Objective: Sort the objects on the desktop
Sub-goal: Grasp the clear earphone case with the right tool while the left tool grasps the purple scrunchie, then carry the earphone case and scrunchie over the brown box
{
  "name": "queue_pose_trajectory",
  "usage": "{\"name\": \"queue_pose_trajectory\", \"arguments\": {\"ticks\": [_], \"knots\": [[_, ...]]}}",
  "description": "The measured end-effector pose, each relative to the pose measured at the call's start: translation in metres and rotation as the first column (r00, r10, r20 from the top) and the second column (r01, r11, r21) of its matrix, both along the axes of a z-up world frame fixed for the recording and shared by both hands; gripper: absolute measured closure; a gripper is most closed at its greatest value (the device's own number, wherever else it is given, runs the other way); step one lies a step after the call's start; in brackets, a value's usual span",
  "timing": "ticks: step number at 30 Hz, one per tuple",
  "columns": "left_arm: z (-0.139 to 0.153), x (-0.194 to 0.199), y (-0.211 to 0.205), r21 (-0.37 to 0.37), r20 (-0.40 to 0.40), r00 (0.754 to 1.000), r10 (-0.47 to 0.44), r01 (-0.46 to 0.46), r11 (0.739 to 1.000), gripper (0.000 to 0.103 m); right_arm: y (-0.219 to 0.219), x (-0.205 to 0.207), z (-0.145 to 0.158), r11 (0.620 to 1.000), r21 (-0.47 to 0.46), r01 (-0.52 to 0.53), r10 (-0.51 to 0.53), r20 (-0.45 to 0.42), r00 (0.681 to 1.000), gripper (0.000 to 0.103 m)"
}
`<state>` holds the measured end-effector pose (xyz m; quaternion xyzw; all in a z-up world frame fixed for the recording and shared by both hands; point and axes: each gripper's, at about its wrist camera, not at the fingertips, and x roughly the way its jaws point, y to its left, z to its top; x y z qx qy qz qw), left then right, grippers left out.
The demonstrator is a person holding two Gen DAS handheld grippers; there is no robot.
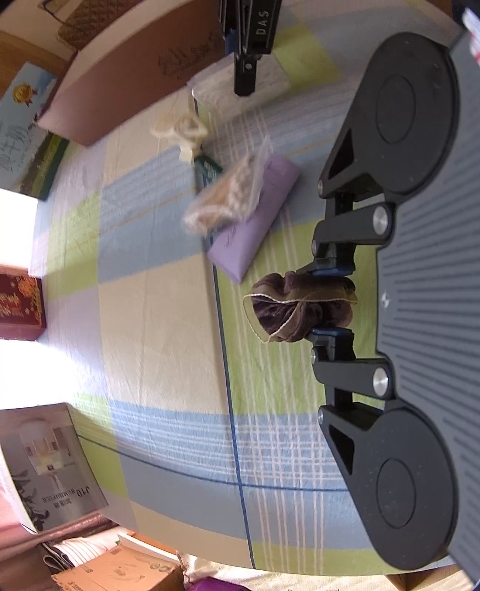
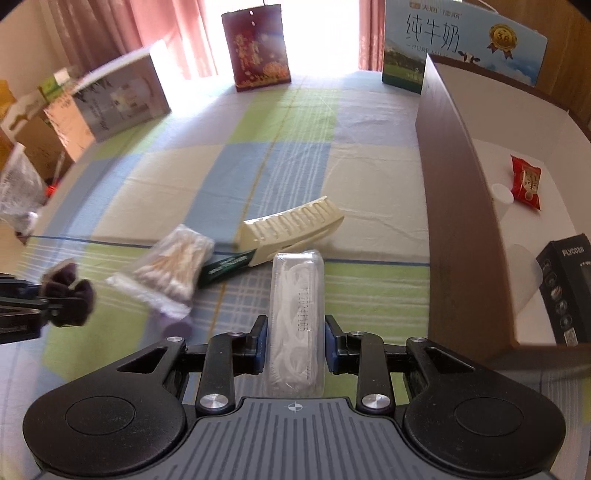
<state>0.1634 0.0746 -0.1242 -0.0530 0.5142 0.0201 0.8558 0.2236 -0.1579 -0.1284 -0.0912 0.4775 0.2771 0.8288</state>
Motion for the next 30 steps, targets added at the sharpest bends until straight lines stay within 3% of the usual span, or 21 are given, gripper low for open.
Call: {"name": "queue_pose_trajectory", "arguments": {"ticks": [15, 30], "knots": [[0.051, -0.011, -0.077, -0.064, 0.101, 0.987, -0.129, 0.136, 0.989, 0.083, -0.072, -0.033, 0.055, 0.991, 0.136, -0.011, 0.01, 0.013, 1.0, 0.075], [0.1, 0.021, -0.179, -0.073, 0.232, 0.93, -0.285, 0.309, 0.948, 0.083, -0.177, -0.001, 0.112, 0.978, 0.192, 0.079, -0.104, 0.125, 0.987, 0.075]]}}
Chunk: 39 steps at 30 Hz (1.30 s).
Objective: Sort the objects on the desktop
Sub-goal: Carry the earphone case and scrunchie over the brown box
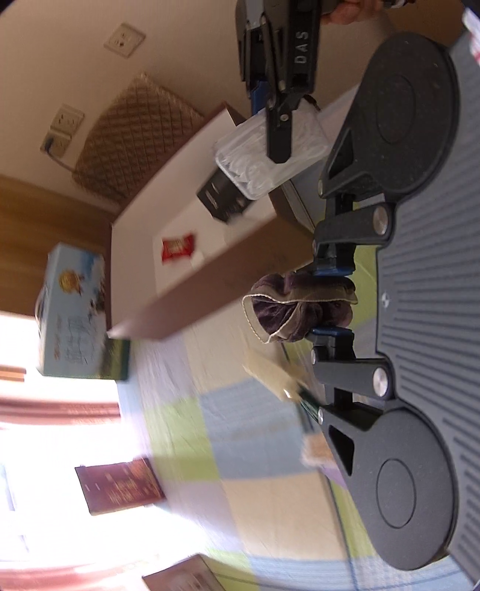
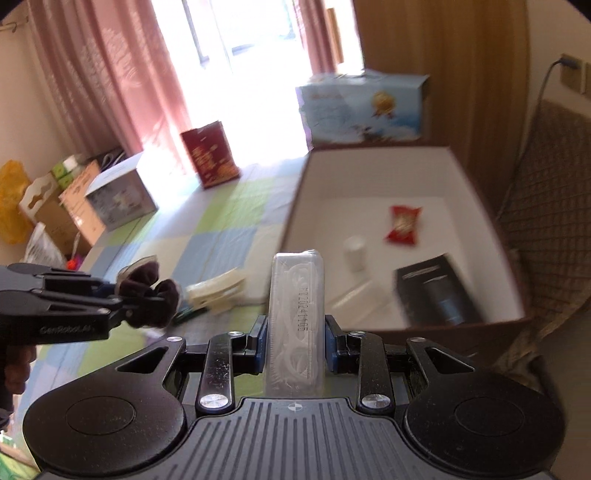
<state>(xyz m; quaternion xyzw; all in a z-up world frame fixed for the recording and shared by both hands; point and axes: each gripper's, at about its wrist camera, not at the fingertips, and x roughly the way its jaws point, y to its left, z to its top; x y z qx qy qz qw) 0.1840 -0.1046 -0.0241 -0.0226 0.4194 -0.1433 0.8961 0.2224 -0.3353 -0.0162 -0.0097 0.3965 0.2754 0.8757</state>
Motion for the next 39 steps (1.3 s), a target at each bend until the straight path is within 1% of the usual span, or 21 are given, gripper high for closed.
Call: {"name": "queue_pose_trajectory", "arguments": {"ticks": [5, 8, 15, 19, 22, 28, 30, 33, 37, 39], "knots": [[0.009, 0.019, -0.037, -0.002, 0.027, 0.998, -0.055, 0.055, 0.998, 0.083, -0.03, 0.025, 0.009, 0.999, -0.018, 0.027, -0.027, 0.04, 0.999, 0.075], [0.01, 0.034, -0.058, -0.01, 0.024, 0.996, -0.086, 0.086, 0.996, 0.083, -0.041, 0.044, 0.008, 0.999, -0.025, 0.024, -0.023, 0.041, 0.999, 0.075], [0.004, 0.075, -0.103, 0.009, -0.006, 0.992, -0.128, 0.128, 0.992, 0.083, -0.049, 0.081, -0.007, 0.998, -0.052, -0.041, 0.043, 0.034, 0.998, 0.075], [-0.007, 0.098, -0.121, 0.026, -0.05, 0.988, -0.147, 0.148, 0.989, 0.083, -0.05, 0.1, -0.022, 0.993, -0.085, -0.079, 0.08, 0.006, 0.997, 0.075], [-0.019, 0.111, -0.132, 0.054, -0.095, 0.983, -0.158, 0.163, 0.985, 0.083, -0.052, 0.114, -0.036, 0.989, -0.104, -0.104, 0.101, -0.029, 0.994, 0.075], [-0.045, 0.128, -0.149, 0.105, -0.193, 0.966, -0.174, 0.196, 0.975, 0.082, -0.052, 0.127, -0.055, 0.982, -0.115, -0.151, 0.14, -0.095, 0.986, 0.075], [-0.05, 0.13, -0.153, 0.127, -0.211, 0.961, -0.178, 0.208, 0.97, 0.082, -0.052, 0.13, -0.059, 0.98, -0.117, -0.164, 0.151, -0.109, 0.982, 0.075], [-0.056, 0.134, -0.157, 0.139, -0.238, 0.953, -0.187, 0.224, 0.965, 0.08, -0.051, 0.133, -0.063, 0.976, -0.121, -0.184, 0.168, -0.127, 0.978, 0.075], [-0.058, 0.135, -0.159, 0.162, -0.241, 0.951, -0.192, 0.234, 0.959, 0.08, -0.049, 0.137, -0.067, 0.968, -0.119, -0.219, 0.2, -0.153, 0.968, 0.075], [-0.059, 0.135, -0.159, 0.163, -0.245, 0.95, -0.195, 0.239, 0.957, 0.077, -0.047, 0.138, -0.07, 0.964, -0.125, -0.236, 0.215, -0.163, 0.963, 0.075]]}}
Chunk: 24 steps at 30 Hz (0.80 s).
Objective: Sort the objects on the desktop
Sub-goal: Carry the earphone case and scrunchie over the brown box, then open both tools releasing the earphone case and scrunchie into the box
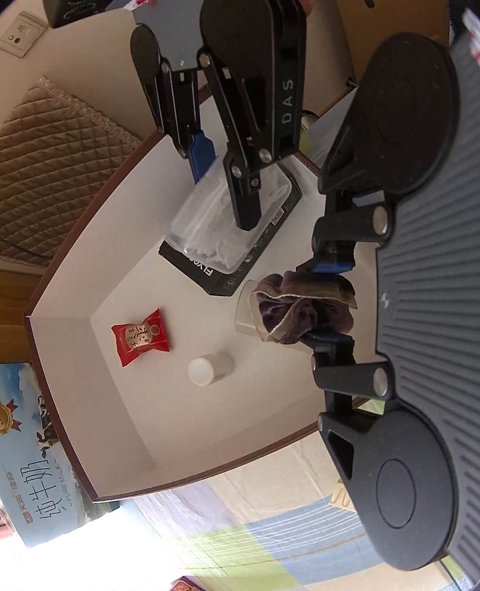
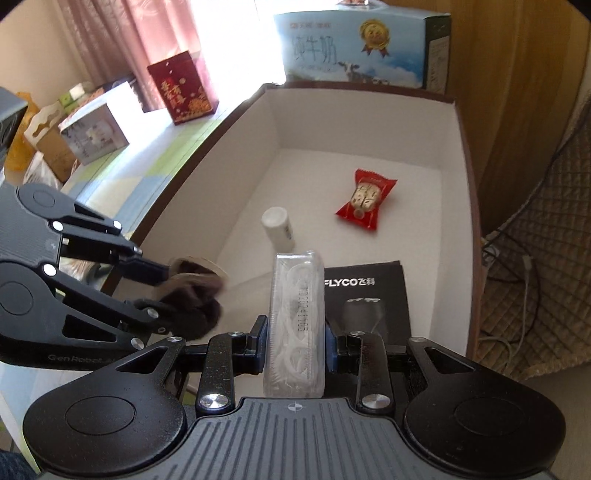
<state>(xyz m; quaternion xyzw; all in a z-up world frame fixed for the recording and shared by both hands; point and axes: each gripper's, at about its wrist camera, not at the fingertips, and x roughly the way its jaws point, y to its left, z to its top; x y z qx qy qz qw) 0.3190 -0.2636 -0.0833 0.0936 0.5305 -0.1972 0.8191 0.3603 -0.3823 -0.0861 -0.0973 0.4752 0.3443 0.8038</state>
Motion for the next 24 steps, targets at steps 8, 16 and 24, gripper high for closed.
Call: {"name": "queue_pose_trajectory", "arguments": {"ticks": [8, 16, 24], "knots": [[0.003, 0.001, 0.002, 0.016, 0.001, 1.0, -0.005, 0.005, 1.0, 0.067, 0.01, 0.003, -0.005, 0.997, -0.036, -0.065, 0.064, -0.029, 0.998, 0.075], [0.004, 0.003, 0.008, 0.012, -0.001, 1.0, 0.005, -0.005, 1.0, 0.064, 0.017, 0.007, -0.01, 0.996, -0.053, -0.067, 0.066, -0.016, 0.998, 0.073], [0.004, 0.003, 0.009, 0.015, 0.003, 1.0, 0.004, -0.004, 1.0, 0.056, 0.014, 0.002, -0.005, 0.996, -0.059, -0.059, 0.06, 0.018, 0.998, 0.033]]}}
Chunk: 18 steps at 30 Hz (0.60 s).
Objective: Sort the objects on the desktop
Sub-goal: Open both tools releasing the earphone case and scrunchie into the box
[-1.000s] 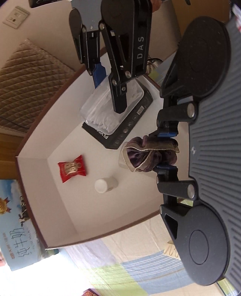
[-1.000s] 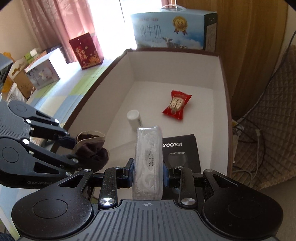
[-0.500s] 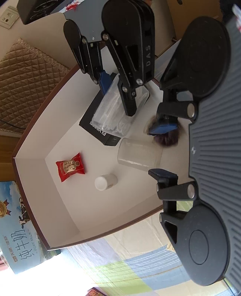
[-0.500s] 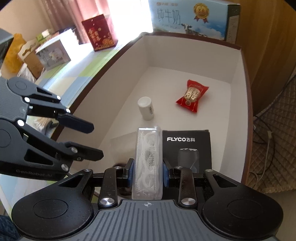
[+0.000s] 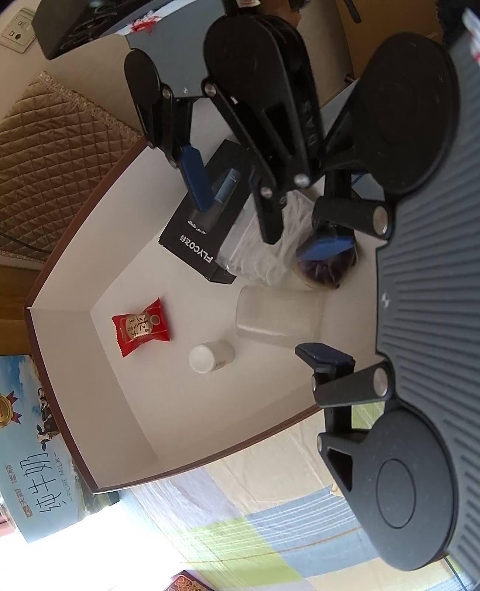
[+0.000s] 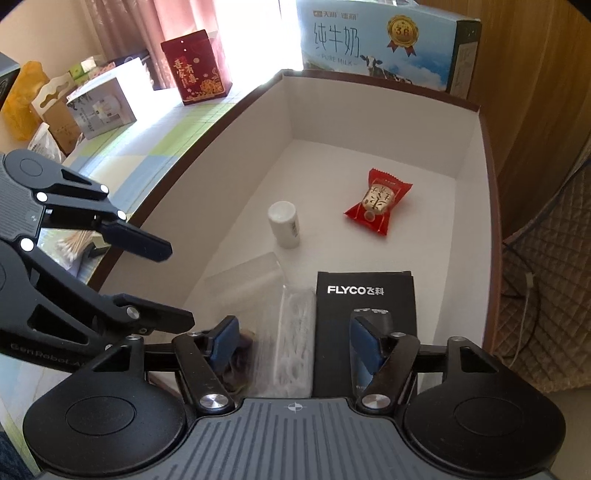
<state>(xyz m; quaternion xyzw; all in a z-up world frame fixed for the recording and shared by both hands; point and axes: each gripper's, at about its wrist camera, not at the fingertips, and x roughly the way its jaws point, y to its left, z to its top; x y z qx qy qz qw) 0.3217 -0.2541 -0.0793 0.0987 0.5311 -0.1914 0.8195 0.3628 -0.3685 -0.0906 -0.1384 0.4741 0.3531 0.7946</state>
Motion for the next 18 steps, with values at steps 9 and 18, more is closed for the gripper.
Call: {"name": "queue_pose_trajectory", "arguments": {"ticks": [9, 18], "knots": [[0.007, -0.007, 0.0, 0.002, 0.029, 0.999, -0.022, 0.022, 1.0, 0.034, -0.016, -0.005, 0.011, 0.998, -0.038, 0.045, -0.044, 0.042, 0.998, 0.006], [0.019, -0.012, 0.001, -0.001, 0.058, 0.998, -0.007, 0.007, 1.0, 0.021, -0.027, -0.011, 0.022, 0.997, -0.013, 0.072, -0.072, 0.038, 0.997, 0.002]]}}
